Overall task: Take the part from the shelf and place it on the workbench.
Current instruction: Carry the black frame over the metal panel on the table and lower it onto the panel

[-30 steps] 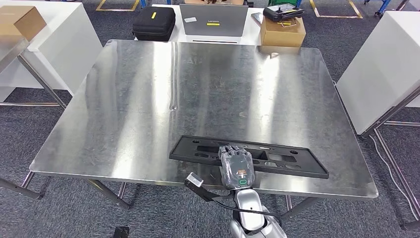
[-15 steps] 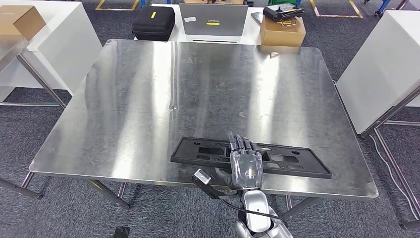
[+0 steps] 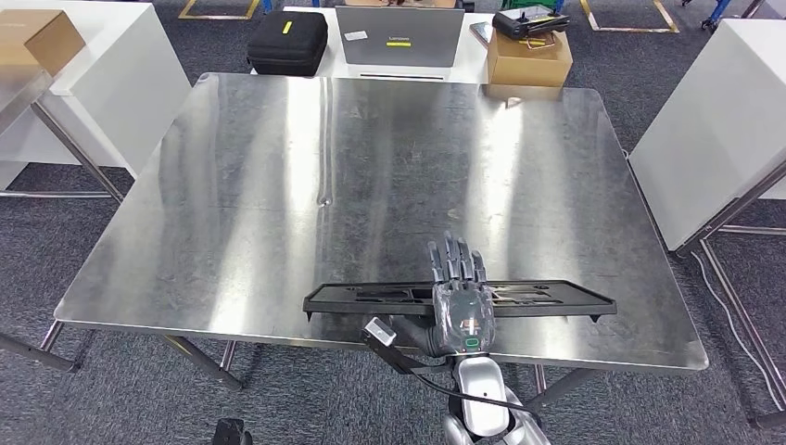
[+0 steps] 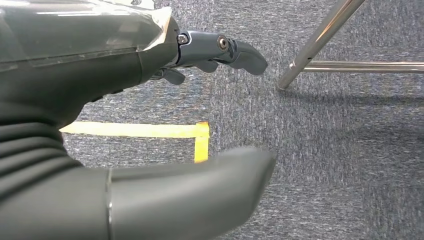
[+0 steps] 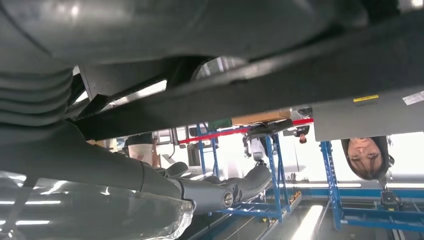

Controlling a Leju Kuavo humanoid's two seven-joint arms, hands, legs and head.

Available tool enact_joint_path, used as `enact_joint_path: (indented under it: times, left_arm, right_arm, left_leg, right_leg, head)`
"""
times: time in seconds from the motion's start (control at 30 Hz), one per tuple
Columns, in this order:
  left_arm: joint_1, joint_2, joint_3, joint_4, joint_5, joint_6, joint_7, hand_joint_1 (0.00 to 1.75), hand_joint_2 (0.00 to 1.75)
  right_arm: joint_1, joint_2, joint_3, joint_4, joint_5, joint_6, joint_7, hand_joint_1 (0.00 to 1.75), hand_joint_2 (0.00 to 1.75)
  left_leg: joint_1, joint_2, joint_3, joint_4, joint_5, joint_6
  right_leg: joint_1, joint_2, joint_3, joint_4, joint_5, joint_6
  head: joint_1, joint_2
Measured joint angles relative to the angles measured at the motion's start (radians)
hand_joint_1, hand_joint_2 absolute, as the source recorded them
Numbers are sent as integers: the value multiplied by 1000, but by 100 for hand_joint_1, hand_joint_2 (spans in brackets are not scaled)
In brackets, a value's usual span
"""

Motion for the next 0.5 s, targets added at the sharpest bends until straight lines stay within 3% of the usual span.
enact_joint_path:
  times: [0.5]
  left_arm:
    - [-1,-2,-12,-5,-10,-15,-5,0,0]
  right_arm:
    - [34,-8,1,-47,0,32,18,0,0]
  left_leg:
    - [0,0,0,0,0,0]
  right_leg:
    - [0,0,0,0,0,0]
  head:
    - [0,0]
